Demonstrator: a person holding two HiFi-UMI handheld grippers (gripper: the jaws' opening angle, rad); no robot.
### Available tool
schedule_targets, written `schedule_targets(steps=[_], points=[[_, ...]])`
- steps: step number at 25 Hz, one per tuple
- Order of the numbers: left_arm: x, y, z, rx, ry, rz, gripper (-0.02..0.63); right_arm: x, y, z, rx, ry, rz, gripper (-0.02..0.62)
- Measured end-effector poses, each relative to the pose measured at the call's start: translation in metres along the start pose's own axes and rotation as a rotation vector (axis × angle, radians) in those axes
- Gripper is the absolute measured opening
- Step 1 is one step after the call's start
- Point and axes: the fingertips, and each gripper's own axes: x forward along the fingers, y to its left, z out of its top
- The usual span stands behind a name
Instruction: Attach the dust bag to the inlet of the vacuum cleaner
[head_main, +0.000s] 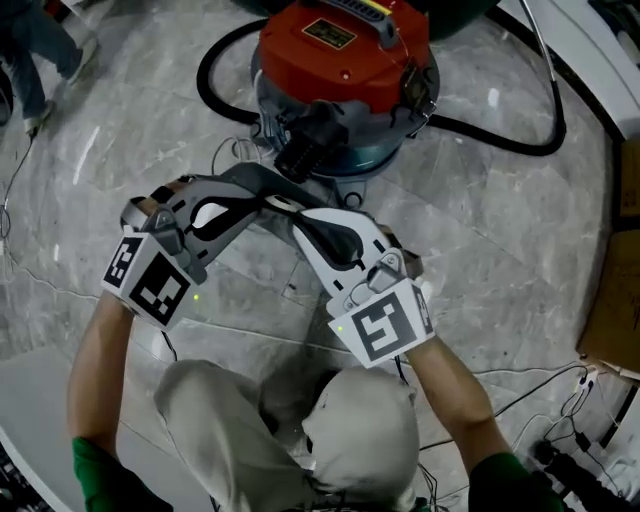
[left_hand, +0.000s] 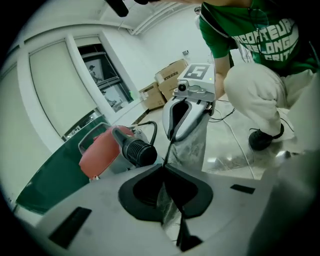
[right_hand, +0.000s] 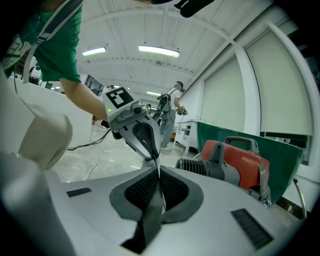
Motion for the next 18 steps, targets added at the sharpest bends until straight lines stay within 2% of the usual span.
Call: schedule_targets(steps=[8,18], points=[[-0.007,0.025,0.009,0.044,0.067,-0.097,0.017,0.002,-0.022,0.022,0.050,0.004,0.041,0.017],[0.001,0.051,0.003,0.067,0.018,-0.175,0.017,0.017,-0.040,0.022,0.131,0.040,-0.046,0.015]])
